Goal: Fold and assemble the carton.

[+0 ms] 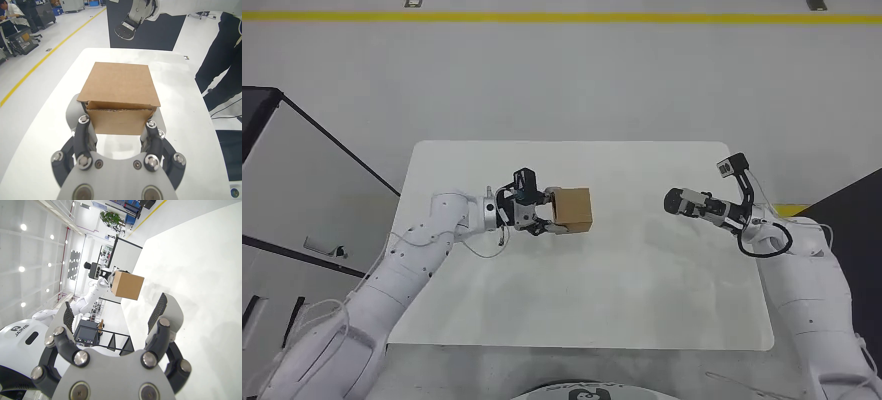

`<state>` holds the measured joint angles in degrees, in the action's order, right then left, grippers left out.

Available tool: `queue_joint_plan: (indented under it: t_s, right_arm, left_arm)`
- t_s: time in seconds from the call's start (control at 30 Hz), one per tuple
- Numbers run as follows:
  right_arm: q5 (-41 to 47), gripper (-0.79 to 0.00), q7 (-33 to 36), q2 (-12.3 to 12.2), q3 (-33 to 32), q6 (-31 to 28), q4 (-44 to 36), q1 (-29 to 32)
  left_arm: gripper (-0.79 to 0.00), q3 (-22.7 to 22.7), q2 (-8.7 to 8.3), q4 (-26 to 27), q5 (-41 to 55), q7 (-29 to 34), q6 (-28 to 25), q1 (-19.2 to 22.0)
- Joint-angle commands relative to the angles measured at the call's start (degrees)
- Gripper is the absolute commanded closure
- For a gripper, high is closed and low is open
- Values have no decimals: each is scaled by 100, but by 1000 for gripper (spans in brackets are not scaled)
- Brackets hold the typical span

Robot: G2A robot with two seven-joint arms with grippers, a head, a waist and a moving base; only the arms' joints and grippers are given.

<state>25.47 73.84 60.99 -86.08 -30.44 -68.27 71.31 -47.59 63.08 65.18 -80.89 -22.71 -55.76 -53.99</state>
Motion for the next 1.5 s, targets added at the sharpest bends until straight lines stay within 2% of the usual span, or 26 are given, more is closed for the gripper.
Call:
queue_joint_plan:
  t_s: [0.0,0.23,0.33,0.63,0.7,0.8,0.97,1.13,1.47]
  right_arm:
    - [0,-785,0,0,0,0,0,0]
    - [0,-785,0,0,0,0,0,0]
    - [0,-785,0,0,0,0,0,0]
    - [0,-785,0,0,0,0,0,0]
    - [0,-785,0,0,0,0,0,0]
    - [0,-785,0,0,0,0,0,0]
    - [0,-785,0,0,0,0,0,0]
    - [0,-785,0,0,0,0,0,0]
    - [0,-785,0,0,0,0,0,0]
  left_arm:
    - [0,101,40,-118,-64,-98,82,3]
    - [0,506,206,-555,-498,-669,247,185]
    - [0,611,265,-773,-714,-806,548,267]
    - [0,611,265,-773,-714,-806,548,267]
    - [0,644,273,-772,-715,-608,572,199]
    - [0,671,290,-782,-611,-937,426,148]
    - [0,805,345,-1044,-847,-1444,587,174]
    - [0,992,450,-1386,-1007,-1747,697,284]
    - [0,1383,752,-1960,-1068,-1882,801,526]
